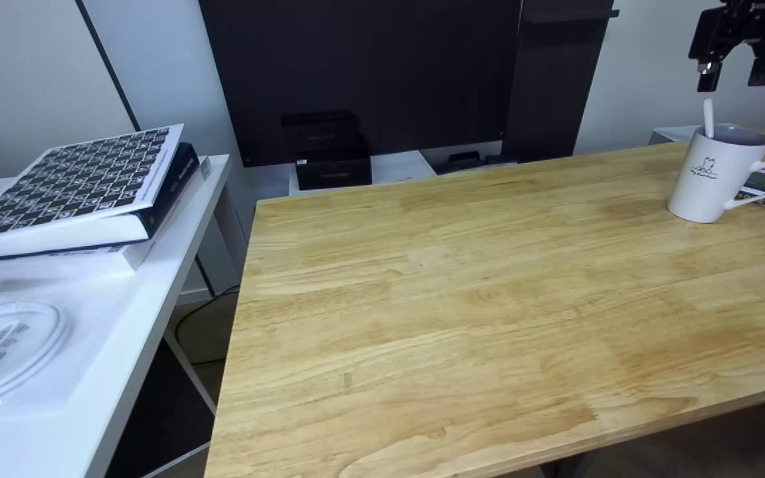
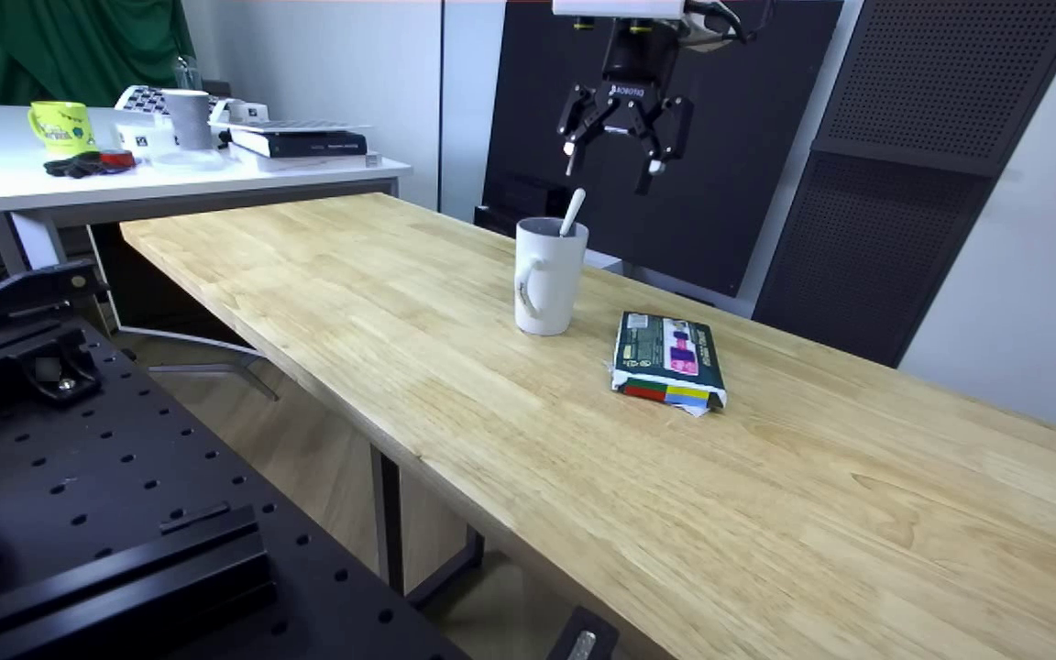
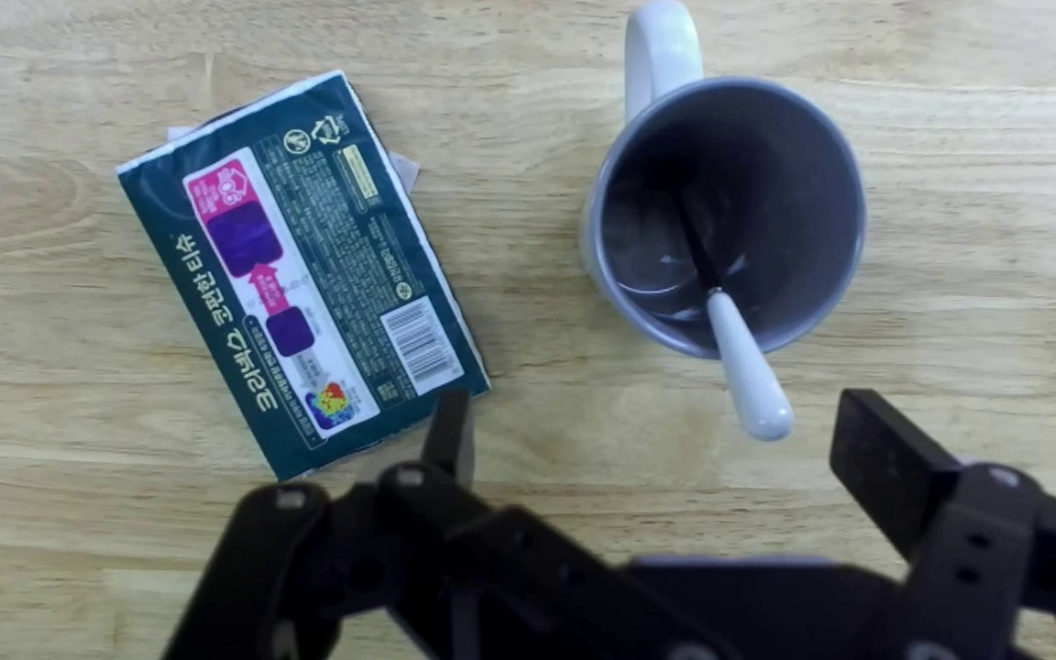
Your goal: Remove the spoon from the cup and put it on the table
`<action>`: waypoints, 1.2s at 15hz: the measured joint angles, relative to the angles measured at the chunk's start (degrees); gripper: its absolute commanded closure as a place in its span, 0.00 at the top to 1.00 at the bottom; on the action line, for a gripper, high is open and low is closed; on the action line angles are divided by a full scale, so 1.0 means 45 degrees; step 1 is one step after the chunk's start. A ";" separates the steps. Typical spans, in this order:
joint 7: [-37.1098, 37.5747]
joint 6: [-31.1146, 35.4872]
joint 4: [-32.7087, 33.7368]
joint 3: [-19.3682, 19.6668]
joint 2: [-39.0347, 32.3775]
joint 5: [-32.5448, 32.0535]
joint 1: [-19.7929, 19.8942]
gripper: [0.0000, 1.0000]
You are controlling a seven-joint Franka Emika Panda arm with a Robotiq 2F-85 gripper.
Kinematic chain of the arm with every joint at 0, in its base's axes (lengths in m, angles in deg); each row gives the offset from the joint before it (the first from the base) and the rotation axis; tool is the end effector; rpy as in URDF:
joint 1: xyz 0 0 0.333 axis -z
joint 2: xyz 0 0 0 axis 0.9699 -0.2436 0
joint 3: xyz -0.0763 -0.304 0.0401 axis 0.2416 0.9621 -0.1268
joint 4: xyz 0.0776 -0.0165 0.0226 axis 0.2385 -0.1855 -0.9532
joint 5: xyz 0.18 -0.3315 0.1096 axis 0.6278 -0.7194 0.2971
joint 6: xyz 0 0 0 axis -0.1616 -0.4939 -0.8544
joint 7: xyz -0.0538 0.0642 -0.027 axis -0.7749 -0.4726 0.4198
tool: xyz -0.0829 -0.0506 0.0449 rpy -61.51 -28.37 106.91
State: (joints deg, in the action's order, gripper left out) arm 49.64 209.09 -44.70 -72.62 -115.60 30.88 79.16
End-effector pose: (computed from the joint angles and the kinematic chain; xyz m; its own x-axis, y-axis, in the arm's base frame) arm 0.6426 -0.0496 0.2335 0.9768 -0.0576 -0.2063 -0.0603 -0.9982 -0.0070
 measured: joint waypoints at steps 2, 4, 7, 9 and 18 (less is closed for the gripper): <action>0.0000 -0.0003 0.0298 -0.0034 -0.0384 0.0005 -0.0038 1.00; 0.0000 -0.0032 0.0555 -0.0056 -0.0630 0.0005 -0.0085 1.00; 0.0006 -0.0188 0.0856 -0.0067 -0.0824 0.0005 -0.0133 1.00; 0.0022 -0.0413 0.0990 -0.0069 -0.0876 0.0024 -0.0149 1.00; 0.0136 -0.1212 0.1094 -0.0069 -0.0883 0.0251 -0.0239 1.00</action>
State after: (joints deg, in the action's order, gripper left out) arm 50.26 203.64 -39.78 -72.93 -119.57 32.01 78.09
